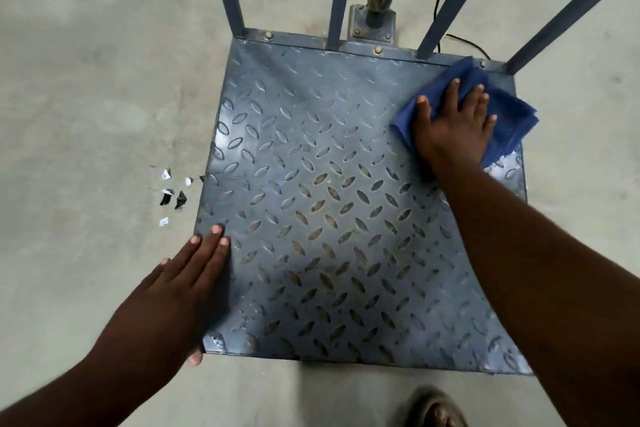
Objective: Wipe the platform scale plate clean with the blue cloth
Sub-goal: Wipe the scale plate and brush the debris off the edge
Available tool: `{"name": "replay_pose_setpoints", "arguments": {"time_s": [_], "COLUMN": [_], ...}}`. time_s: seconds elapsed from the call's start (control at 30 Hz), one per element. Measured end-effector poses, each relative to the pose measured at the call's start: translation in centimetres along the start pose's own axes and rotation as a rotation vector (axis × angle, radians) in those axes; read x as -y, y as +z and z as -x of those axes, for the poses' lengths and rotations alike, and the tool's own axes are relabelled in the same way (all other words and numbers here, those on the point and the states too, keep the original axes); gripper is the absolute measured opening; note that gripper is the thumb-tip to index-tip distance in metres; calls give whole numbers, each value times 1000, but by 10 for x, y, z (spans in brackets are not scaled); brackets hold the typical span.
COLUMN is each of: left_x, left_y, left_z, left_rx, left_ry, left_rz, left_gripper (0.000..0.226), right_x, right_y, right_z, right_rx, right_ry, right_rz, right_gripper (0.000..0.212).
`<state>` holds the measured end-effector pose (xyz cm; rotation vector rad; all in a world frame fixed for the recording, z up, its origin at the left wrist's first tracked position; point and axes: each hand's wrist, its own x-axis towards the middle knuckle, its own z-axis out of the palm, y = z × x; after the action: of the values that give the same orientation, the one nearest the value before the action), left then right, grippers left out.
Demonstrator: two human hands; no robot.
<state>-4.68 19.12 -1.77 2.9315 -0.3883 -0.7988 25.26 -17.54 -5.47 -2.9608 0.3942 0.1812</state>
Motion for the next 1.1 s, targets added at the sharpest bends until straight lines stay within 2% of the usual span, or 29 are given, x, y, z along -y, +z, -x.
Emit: {"name": "replay_pose_setpoints", "arguments": {"time_s": [0.07,0.2,0.27,0.3,0.4,0.5,0.57,0.67,0.83,0.93,1.1], "left_x": [-1,5,12,11,-8,-43,-59,-64,-60,-61,-61], "left_y": [-4,-11,-8,-6,5,22,29,29,29,29,30], "left_z": [0,1,4,5,5,-9,-19,-29,-29,-30,-32], "left_rx": [-17,-36,-35,-62,-242,-391,-438,-427,-360,-356,-339], "left_ry": [12,25,35,32,-71,-233,-339,-357,-335,-342,-352], "left_rz": [-14,-6,55,117,378,428,376,260,160,144,107], "left_gripper": [179,166,164,153,105,88,85,88,93,93,94], "right_x": [44,138,161,162,134,84,43,0,17,65,174], "right_y": [9,30,36,38,34,24,16,2,4,13,38], "right_z": [19,65,78,79,72,55,43,29,24,36,94], "right_rx": [-34,-2,-8,-4,-2,-15,-21,27,30,-26,-8], "right_ry": [-123,-516,-621,-642,-632,-479,-357,-211,-112,-199,-687], "right_rz": [31,33,25,27,28,50,65,27,-7,-3,72], "right_gripper": [78,73,73,72,73,74,75,80,88,86,80]}}
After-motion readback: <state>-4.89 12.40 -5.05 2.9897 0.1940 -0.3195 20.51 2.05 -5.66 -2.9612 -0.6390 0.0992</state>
